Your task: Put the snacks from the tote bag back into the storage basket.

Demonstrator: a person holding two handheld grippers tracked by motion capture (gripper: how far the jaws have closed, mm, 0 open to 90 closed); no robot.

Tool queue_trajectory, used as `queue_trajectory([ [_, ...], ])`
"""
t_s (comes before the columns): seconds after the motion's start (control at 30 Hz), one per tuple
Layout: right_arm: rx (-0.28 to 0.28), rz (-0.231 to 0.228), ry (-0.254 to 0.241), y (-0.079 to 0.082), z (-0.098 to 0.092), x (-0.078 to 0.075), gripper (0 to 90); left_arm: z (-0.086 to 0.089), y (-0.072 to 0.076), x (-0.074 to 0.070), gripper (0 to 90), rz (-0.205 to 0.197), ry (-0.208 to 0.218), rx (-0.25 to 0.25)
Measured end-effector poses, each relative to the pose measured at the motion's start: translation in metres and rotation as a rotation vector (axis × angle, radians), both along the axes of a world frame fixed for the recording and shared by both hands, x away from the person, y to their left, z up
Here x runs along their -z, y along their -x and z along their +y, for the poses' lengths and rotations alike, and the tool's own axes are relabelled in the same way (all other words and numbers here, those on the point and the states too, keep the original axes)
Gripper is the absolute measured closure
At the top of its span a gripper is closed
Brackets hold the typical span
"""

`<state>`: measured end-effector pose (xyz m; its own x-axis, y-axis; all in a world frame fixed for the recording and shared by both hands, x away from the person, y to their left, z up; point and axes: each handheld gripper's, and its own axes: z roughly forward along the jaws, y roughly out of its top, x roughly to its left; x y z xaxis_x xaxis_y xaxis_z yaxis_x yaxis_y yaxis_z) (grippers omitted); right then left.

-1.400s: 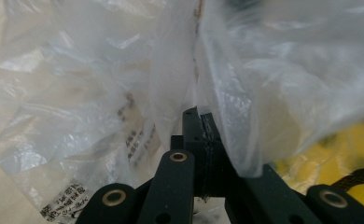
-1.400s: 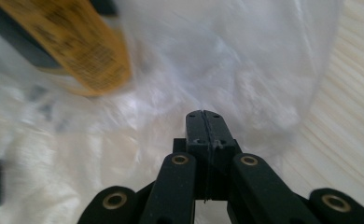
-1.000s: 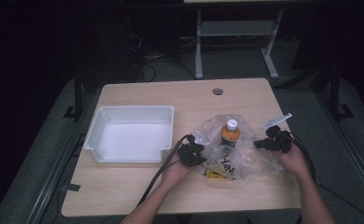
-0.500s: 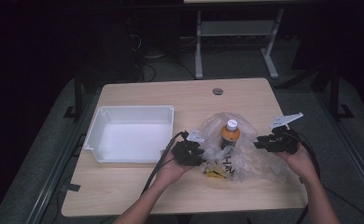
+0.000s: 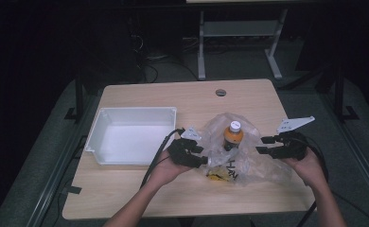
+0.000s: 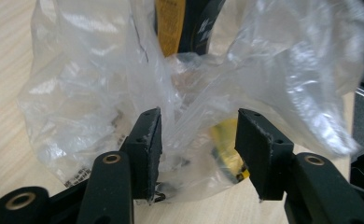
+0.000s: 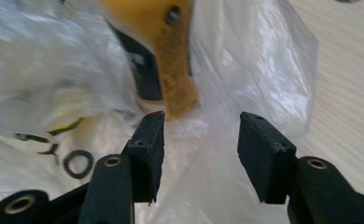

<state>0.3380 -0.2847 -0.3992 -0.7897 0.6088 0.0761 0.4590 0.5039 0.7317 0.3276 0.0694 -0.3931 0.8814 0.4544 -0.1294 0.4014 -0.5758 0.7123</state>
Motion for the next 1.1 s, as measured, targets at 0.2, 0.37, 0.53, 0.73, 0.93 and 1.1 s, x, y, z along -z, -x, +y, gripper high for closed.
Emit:
queue_trajectory([
  [0.2, -0.035, -0.011, -0.010, 0.007, 0.007, -0.005, 48.6, 0.007, 0.002, -0.019, 48.9, -0.013, 0.026, 0.012],
  [0.37, -0.072, -0.019, -0.019, 0.015, 0.014, -0.007, 49.1, 0.011, 0.003, -0.036, 48.7, -0.023, 0.045, 0.024],
  [0.53, -0.093, -0.035, 0.002, 0.021, 0.019, -0.011, 49.1, 0.006, 0.005, -0.049, 47.0, -0.020, 0.071, 0.051],
  [0.73, -0.066, -0.050, 0.014, 0.024, 0.012, -0.014, 48.5, -0.008, 0.010, -0.057, 41.6, -0.025, 0.069, 0.103],
  [0.93, -0.025, -0.056, 0.025, 0.025, 0.000, -0.013, 45.8, -0.023, 0.008, -0.050, 39.6, -0.013, 0.045, 0.118],
  [1.1, 0.012, -0.032, 0.009, 0.021, -0.010, -0.002, 44.8, -0.031, 0.004, -0.034, 44.8, 0.004, -0.004, 0.108],
])
